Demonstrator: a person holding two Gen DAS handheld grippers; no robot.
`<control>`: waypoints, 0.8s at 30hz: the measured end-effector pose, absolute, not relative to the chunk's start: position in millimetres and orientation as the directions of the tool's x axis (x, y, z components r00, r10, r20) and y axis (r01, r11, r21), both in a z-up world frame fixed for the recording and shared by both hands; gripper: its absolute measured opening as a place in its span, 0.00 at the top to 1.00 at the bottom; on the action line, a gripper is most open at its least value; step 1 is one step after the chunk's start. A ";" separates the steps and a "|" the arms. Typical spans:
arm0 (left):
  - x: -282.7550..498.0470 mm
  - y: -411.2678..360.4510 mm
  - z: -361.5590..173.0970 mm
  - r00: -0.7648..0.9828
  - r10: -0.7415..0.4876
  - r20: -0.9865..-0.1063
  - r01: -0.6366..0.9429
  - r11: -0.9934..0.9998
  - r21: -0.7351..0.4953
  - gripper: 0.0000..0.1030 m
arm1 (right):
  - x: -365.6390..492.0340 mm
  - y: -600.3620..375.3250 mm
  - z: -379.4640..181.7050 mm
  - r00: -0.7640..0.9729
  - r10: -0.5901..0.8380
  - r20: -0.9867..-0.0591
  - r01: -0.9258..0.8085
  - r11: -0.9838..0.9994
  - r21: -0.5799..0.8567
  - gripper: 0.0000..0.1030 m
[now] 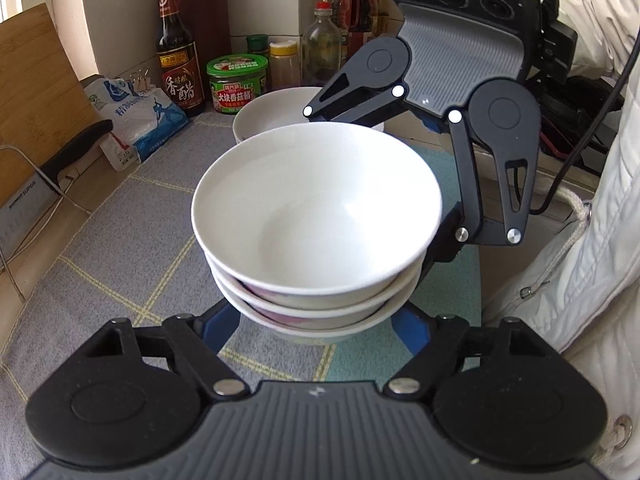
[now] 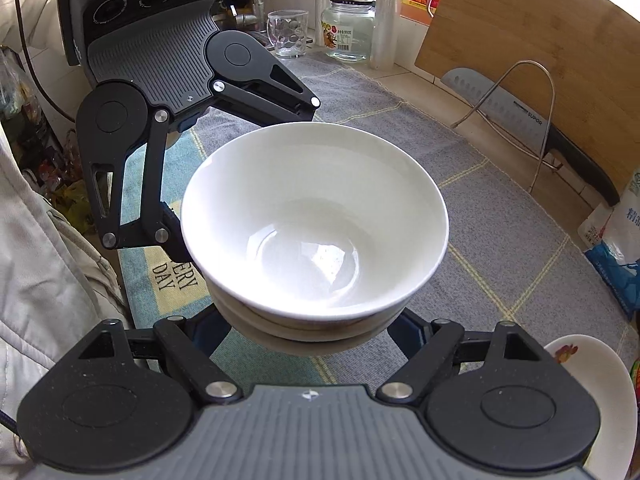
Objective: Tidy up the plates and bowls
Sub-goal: 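Carry the bowl stack with both grippers to the plate stack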
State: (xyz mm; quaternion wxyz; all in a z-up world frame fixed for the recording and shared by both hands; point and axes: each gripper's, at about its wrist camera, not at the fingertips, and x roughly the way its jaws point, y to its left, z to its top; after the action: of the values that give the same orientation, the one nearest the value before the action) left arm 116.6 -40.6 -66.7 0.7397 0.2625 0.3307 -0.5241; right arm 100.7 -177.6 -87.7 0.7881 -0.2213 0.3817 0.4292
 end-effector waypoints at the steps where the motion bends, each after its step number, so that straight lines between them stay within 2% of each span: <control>1: 117.7 -48.1 -65.3 0.237 -0.604 -0.761 0.948 0.316 0.045 0.20 | 102.1 -184.6 -85.7 0.345 0.506 -0.791 -0.846 0.532 -0.028 0.15; 11: 135.8 -127.4 -57.9 0.266 -0.626 -0.733 0.951 0.294 0.094 0.20 | 117.4 -263.0 -72.7 0.401 0.474 -0.784 -0.827 0.555 -0.088 0.15; 24: 181.3 -209.0 -81.8 0.233 -0.647 -0.726 0.968 0.226 0.109 0.20 | 154.7 -343.8 -90.0 0.448 0.400 -0.800 -0.759 0.642 -0.104 0.15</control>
State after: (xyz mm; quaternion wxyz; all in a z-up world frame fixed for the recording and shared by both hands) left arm 181.3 -209.0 -81.8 0.7311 0.2863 0.2799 -0.5523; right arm 154.7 -343.8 -90.0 0.8188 -0.2315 0.3884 0.3538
